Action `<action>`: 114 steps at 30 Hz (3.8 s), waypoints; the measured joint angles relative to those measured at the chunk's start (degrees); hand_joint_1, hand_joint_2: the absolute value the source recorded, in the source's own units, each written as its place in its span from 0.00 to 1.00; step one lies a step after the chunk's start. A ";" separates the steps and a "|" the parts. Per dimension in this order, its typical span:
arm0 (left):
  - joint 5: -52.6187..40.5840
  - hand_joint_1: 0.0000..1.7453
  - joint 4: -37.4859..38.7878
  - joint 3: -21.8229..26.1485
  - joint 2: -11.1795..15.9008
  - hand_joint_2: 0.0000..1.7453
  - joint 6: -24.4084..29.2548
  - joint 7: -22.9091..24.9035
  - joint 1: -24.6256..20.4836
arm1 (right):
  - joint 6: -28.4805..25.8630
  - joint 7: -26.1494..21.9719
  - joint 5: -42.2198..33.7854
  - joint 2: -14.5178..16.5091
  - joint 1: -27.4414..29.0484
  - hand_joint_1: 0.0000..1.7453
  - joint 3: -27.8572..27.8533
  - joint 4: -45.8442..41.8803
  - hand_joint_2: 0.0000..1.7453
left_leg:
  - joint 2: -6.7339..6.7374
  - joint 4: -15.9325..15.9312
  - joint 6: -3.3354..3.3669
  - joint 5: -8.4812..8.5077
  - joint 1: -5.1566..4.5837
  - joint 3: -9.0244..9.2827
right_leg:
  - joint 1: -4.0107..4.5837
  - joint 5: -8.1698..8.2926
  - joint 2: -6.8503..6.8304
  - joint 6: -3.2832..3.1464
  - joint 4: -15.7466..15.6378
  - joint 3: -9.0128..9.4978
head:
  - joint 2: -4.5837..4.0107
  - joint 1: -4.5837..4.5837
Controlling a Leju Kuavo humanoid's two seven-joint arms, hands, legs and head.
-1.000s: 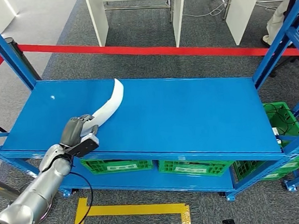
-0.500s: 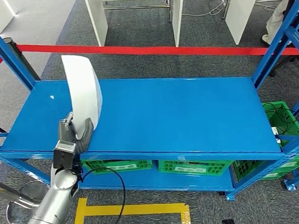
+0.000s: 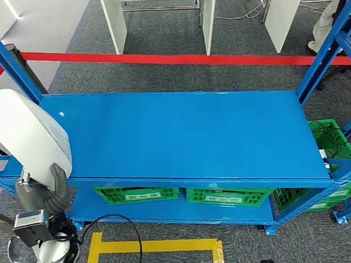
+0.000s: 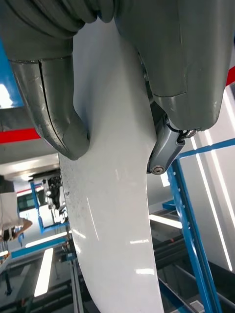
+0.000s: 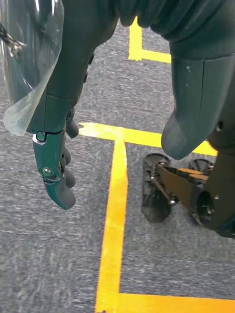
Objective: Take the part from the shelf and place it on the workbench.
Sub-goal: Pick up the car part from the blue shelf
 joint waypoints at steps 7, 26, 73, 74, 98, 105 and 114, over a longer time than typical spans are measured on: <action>-0.14 1.00 -1.12 3.35 0.02 1.00 0.93 0.00 2.82 | 2.33 -0.31 -0.43 0.02 0.01 0.00 -1.14 0.02 1.00 | -0.01 0.04 0.01 0.00 -0.03 0.00 | -0.04 0.05 -0.02 0.03 -0.04 0.01 | 0.00 0.00; -0.55 1.00 -2.11 6.39 -0.69 1.00 0.98 0.00 5.02 | -5.06 2.57 0.58 0.22 -0.12 0.00 -2.26 0.02 1.00 | 0.68 -1.04 1.95 1.07 0.30 -0.20 | -0.06 -6.52 -0.63 1.37 14.72 -7.78 | 0.00 0.21; 1.15 1.00 -0.49 8.52 -3.10 1.00 1.29 0.00 4.54 | -11.02 7.96 4.30 -0.08 -0.24 0.00 -2.66 0.02 1.00 | 1.13 15.13 -2.29 -6.78 1.53 -6.69 | 0.01 2.30 -1.35 -1.46 -0.95 -1.50 | 0.00 -0.42; 0.98 1.00 -0.43 8.52 -3.10 1.00 1.35 0.00 4.53 | -11.00 8.03 4.40 -0.07 -0.22 0.00 -2.66 0.02 1.00 | 1.13 12.81 -2.31 -5.40 1.64 -5.16 | -0.02 2.51 -1.35 -1.34 -0.94 -1.68 | 0.00 -0.43; -0.73 1.00 -0.17 9.14 -4.03 1.00 1.74 0.00 3.92 | -10.58 8.34 5.43 0.18 -0.53 0.00 -2.57 0.08 1.00 | 1.37 0.91 -1.25 4.37 0.59 -5.85 | 0.36 -1.39 -1.46 -0.99 -2.87 3.83 | 0.00 -0.18; -0.87 1.00 -0.10 9.14 -4.02 1.00 1.76 0.00 3.89 | -10.42 8.31 5.55 0.24 -0.46 0.00 -2.57 0.08 1.00 | 1.36 11.80 -2.55 -3.55 1.46 -4.20 | 0.35 2.67 -1.76 -1.36 -2.00 -1.16 | 0.00 -0.51; -1.25 1.00 -0.09 9.22 -4.31 1.00 1.75 -0.01 3.53 | -10.22 8.31 5.60 0.27 -0.30 0.00 -2.52 0.08 1.00 | 1.58 -2.53 0.89 0.42 1.23 1.88 | 0.36 1.59 -1.32 1.43 1.19 -4.95 | 0.00 -0.43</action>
